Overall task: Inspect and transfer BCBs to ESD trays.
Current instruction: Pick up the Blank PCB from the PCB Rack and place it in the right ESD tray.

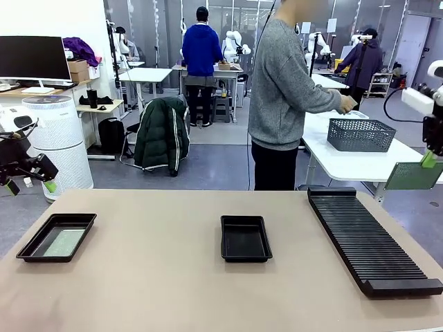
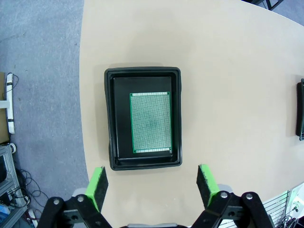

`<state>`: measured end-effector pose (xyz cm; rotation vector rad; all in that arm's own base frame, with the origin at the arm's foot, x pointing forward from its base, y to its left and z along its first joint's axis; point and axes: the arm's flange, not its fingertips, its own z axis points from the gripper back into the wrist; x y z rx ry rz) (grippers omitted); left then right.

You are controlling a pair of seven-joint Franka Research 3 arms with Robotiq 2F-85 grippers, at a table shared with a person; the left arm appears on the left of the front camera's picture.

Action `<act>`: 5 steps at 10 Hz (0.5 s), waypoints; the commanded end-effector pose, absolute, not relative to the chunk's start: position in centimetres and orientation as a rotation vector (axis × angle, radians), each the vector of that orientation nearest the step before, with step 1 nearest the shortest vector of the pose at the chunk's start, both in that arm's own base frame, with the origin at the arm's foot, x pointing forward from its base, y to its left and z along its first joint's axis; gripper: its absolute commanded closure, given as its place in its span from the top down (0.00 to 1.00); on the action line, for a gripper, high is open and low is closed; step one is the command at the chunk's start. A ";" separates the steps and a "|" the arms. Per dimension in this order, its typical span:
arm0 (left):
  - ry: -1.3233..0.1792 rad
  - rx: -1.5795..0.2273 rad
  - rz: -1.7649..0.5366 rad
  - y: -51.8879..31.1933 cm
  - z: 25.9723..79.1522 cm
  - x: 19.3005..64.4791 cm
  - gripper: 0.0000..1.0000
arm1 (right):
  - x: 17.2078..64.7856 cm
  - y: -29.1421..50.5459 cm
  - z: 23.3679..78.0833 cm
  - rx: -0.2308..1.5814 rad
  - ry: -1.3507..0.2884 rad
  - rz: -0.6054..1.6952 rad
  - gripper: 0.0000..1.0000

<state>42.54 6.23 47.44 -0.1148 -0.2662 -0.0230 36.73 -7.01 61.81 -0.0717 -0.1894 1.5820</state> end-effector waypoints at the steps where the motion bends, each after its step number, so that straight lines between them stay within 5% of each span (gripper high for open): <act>1: -0.271 -0.107 -0.022 6.4 47.3 42.6 1.00 | 37.9 -7.1 63.8 -0.001 -0.201 1.559 0.01; 5: -0.271 -0.107 -0.022 6.4 47.3 42.6 1.00 | 37.6 -7.5 65.2 0.040 -0.234 1.537 0.01</act>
